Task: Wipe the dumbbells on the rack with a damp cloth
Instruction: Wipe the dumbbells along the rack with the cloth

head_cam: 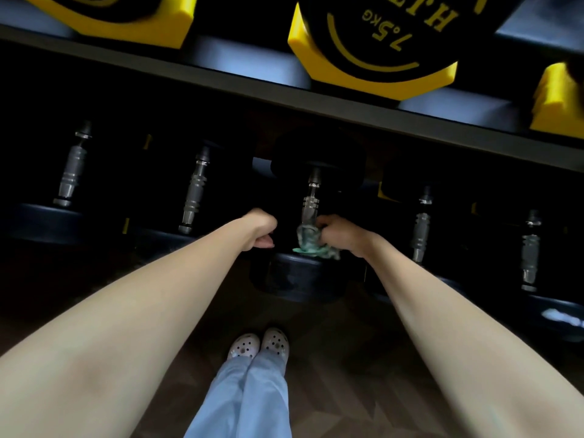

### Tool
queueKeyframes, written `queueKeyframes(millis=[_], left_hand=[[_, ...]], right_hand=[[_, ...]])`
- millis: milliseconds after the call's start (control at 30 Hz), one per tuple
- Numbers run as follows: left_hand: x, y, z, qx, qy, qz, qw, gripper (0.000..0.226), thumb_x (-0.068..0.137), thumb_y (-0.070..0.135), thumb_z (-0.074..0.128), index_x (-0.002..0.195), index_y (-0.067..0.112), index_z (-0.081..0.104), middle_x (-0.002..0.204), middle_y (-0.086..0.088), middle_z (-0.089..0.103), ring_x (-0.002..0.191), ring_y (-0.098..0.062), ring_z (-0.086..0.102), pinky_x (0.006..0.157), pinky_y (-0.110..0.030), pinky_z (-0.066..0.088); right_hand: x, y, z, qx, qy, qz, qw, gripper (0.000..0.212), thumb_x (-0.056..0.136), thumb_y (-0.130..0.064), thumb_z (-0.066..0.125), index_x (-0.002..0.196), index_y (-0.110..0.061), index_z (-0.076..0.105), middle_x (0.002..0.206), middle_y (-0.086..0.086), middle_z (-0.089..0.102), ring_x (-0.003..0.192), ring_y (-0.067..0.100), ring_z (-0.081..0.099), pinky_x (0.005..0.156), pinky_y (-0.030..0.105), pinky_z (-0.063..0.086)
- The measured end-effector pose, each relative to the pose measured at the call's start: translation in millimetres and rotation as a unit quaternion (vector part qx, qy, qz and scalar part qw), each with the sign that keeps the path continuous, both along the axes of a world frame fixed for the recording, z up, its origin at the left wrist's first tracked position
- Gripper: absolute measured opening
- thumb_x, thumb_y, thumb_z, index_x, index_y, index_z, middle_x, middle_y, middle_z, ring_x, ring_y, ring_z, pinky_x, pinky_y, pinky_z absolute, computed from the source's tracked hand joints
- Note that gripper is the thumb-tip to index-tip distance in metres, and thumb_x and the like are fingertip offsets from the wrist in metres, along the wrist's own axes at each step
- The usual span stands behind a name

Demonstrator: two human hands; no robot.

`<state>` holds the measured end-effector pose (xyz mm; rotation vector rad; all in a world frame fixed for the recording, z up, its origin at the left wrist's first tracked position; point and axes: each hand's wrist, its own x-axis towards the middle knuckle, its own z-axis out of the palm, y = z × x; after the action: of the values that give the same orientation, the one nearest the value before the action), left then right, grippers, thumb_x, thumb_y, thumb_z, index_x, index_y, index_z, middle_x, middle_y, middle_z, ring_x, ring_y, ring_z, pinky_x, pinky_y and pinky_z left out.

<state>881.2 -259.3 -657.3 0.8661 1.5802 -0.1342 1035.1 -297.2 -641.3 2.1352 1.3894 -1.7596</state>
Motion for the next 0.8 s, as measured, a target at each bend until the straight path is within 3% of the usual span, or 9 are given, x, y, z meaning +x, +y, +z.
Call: queueKeyframes(millis=[167,267,333,367,467,533,633,700,800], left_hand=[[-3,2,10,-0.012,-0.023,0.015,1.0,0.019,0.098,0.009,0.034,0.109,0.004,0.049,0.08,-0.008,0.051,0.064,-0.014,0.049,0.055,-0.02,0.046],[-15,8,17,-0.041,-0.032,0.027,0.998,0.036,0.1,0.009,0.026,0.127,-0.007,0.045,0.077,-0.014,0.049,0.065,-0.021,0.051,0.053,-0.024,0.048],[-21,11,20,-0.047,-0.016,0.024,0.998,0.039,0.101,0.009,0.023,0.132,-0.008,0.039,0.076,-0.014,0.047,0.064,-0.021,0.05,0.049,-0.023,0.048],[-22,12,20,-0.05,-0.014,0.021,0.998,0.04,0.101,0.01,0.023,0.133,-0.008,0.038,0.077,-0.014,0.047,0.064,-0.02,0.05,0.047,-0.023,0.048],[-20,12,20,-0.057,-0.025,0.011,0.998,0.04,0.102,0.013,0.024,0.134,-0.006,0.04,0.077,-0.013,0.049,0.065,-0.018,0.05,0.046,-0.02,0.048],[-16,8,16,-0.061,-0.032,0.002,0.998,0.04,0.102,0.014,0.027,0.133,-0.006,0.042,0.075,-0.011,0.05,0.064,-0.015,0.049,0.041,-0.015,0.045],[-13,5,12,-0.056,-0.025,-0.011,0.998,0.038,0.101,0.014,0.032,0.13,-0.007,0.045,0.073,-0.009,0.05,0.062,-0.012,0.048,0.037,-0.01,0.041],[-12,6,10,-0.063,-0.021,-0.013,0.998,0.037,0.101,0.013,0.033,0.128,-0.008,0.046,0.073,-0.01,0.051,0.061,-0.012,0.048,0.035,-0.011,0.041],[-12,10,11,-0.074,-0.024,-0.011,0.997,0.031,0.101,0.012,0.032,0.122,-0.003,0.049,0.074,-0.011,0.049,0.062,-0.014,0.047,0.043,-0.016,0.046]], right_hand=[[-20,2,8,-0.039,0.144,-0.176,0.973,0.031,0.089,0.007,0.04,0.114,0.0,0.057,0.113,0.018,0.062,0.099,0.028,0.063,0.086,0.034,0.05],[-9,-8,15,-0.095,0.331,-0.433,0.833,0.03,0.093,0.002,0.027,0.096,-0.002,0.057,0.075,0.012,0.069,0.058,0.017,0.067,0.054,0.022,0.054],[6,-16,13,-0.096,0.379,-0.534,0.75,0.032,0.097,-0.006,0.026,0.098,-0.001,0.057,0.07,0.014,0.07,0.058,0.021,0.068,0.051,0.026,0.056],[12,-19,11,-0.093,0.377,-0.553,0.737,0.031,0.098,-0.01,0.027,0.103,-0.001,0.057,0.076,0.016,0.07,0.064,0.024,0.069,0.056,0.031,0.058],[21,-19,4,-0.054,0.288,-0.559,0.776,0.028,0.099,-0.008,0.03,0.114,-0.01,0.054,0.092,0.014,0.063,0.077,0.026,0.062,0.063,0.036,0.054],[20,-21,-5,-0.004,0.172,-0.5,0.849,0.034,0.098,-0.003,0.032,0.127,-0.011,0.049,0.101,0.011,0.061,0.078,0.021,0.058,0.064,0.03,0.048],[8,-27,-9,-0.019,0.038,-0.287,0.957,0.035,0.098,-0.007,0.036,0.132,-0.01,0.047,0.109,0.008,0.055,0.072,0.014,0.05,0.054,0.022,0.035],[2,-24,-9,-0.037,0.043,-0.23,0.971,0.038,0.098,-0.009,0.038,0.135,-0.01,0.046,0.118,0.01,0.056,0.085,0.018,0.052,0.056,0.023,0.036],[-5,-12,4,-0.084,0.174,-0.318,0.928,0.028,0.096,-0.003,0.038,0.118,-0.006,0.055,0.104,0.012,0.063,0.079,0.019,0.061,0.064,0.025,0.047]])
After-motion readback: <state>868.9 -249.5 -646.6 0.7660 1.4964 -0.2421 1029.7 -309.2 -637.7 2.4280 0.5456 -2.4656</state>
